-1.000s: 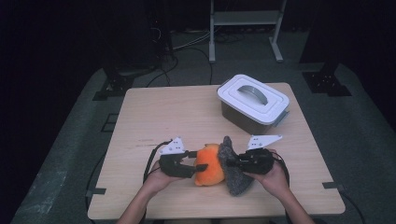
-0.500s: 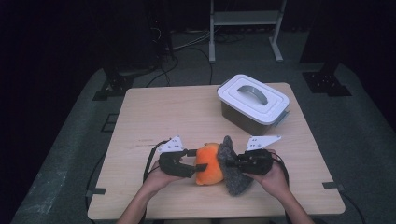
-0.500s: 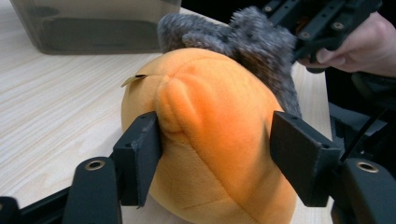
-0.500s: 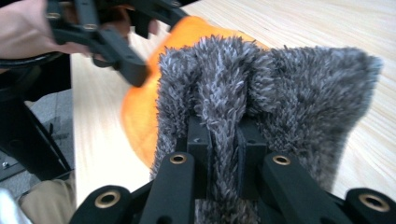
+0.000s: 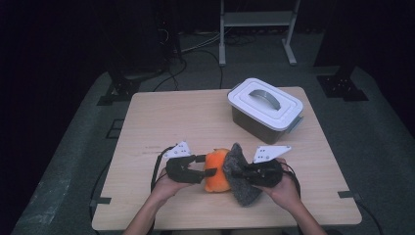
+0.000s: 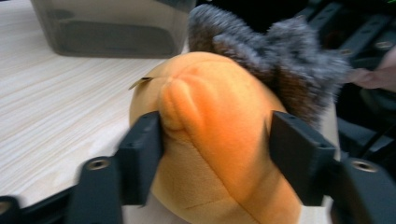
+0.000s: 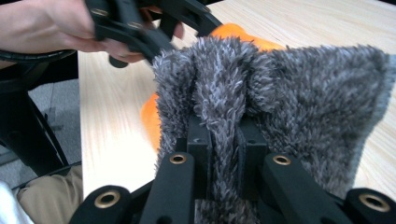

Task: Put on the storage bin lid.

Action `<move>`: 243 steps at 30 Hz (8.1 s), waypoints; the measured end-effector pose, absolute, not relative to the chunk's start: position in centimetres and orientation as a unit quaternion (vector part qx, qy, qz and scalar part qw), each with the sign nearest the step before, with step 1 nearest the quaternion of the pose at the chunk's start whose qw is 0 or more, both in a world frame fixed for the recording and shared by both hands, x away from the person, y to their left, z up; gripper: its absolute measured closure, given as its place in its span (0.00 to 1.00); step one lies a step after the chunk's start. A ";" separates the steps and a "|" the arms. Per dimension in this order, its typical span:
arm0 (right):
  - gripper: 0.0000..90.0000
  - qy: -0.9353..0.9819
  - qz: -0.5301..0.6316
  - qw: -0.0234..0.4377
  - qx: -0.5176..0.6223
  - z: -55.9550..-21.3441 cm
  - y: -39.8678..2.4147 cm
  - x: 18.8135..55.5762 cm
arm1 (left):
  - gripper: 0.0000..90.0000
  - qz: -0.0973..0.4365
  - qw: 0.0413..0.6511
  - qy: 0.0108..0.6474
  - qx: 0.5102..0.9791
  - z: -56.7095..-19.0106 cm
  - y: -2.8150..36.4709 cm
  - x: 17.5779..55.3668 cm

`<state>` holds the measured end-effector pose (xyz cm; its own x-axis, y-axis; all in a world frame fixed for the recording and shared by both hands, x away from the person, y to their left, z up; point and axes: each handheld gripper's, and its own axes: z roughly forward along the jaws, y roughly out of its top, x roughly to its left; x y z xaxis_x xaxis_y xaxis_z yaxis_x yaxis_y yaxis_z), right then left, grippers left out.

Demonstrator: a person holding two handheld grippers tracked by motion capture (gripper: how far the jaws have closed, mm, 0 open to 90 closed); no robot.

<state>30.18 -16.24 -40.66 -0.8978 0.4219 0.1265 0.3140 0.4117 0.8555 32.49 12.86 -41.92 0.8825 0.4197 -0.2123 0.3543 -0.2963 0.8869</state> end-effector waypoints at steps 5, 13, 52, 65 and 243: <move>0.87 0.835 0.493 0.062 0.238 -40.8 -17.0 30.8 | 0.48 0.036 0.543 0.235 0.806 -41.9 12.8 32.5; 0.87 0.823 0.528 0.064 0.200 -39.0 -16.1 29.2 | 0.58 0.036 0.552 0.265 0.790 -41.9 12.7 32.7; 0.88 0.853 0.482 0.023 0.199 -41.1 -15.1 30.2 | 0.52 0.036 0.545 0.252 0.799 -41.9 13.6 33.0; 0.88 0.830 0.511 0.055 0.217 -39.7 -16.3 30.4 | 0.55 0.042 0.535 0.232 0.811 -41.9 13.2 32.7; 0.87 0.860 0.465 0.018 0.208 -39.8 -16.7 30.3 | 0.41 0.060 0.483 0.097 0.868 -40.5 11.8 30.7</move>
